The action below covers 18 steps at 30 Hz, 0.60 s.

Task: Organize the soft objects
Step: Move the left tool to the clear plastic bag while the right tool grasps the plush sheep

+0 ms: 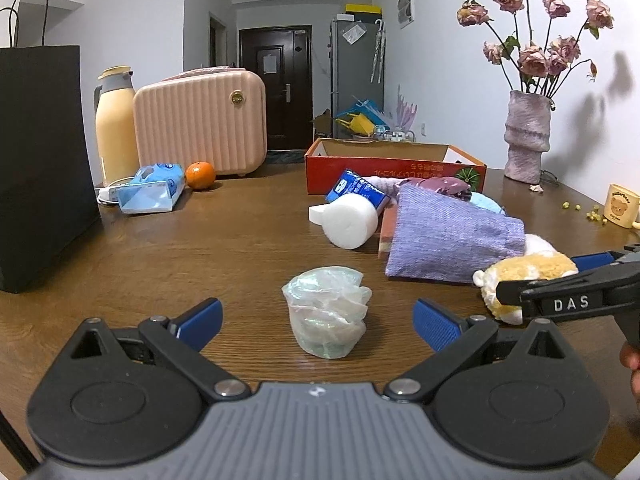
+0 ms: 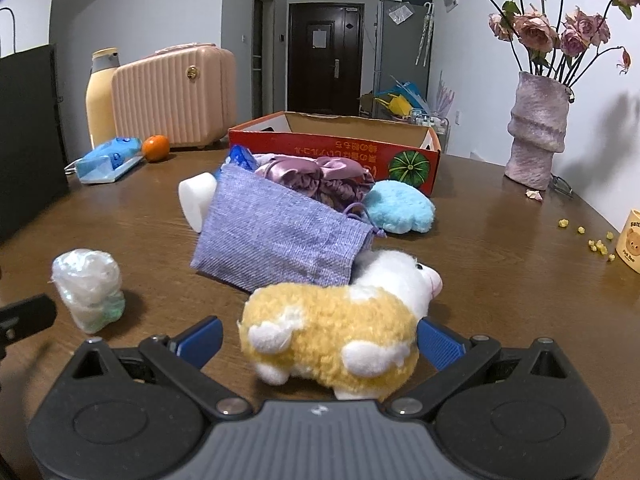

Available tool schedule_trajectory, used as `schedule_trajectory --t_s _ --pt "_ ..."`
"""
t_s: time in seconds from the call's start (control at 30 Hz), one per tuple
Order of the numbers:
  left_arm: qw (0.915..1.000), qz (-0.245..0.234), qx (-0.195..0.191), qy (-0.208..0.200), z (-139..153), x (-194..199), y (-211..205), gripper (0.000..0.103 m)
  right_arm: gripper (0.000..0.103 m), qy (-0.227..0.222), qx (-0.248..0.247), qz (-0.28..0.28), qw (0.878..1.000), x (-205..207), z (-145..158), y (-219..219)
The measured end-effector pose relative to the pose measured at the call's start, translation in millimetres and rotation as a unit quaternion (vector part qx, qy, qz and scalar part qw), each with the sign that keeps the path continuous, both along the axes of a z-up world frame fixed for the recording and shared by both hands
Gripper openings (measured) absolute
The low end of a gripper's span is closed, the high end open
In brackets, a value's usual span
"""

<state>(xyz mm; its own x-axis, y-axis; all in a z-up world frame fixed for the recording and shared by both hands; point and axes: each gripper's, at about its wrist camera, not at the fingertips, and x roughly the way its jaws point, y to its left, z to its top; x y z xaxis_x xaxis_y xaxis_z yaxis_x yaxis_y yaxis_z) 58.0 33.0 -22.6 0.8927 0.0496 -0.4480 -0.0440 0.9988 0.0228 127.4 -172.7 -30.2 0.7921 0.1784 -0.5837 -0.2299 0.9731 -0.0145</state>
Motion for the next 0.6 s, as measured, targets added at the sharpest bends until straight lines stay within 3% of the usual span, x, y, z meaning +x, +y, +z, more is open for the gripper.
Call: schedule_trajectory --t_s 0.6 --pt "0.9998 0.005 0.013 0.017 -3.5 19.9 2.3 0.103 0.103 0.019 -0.002 -0.023 1.0 42.3 -13.9 -5.5"
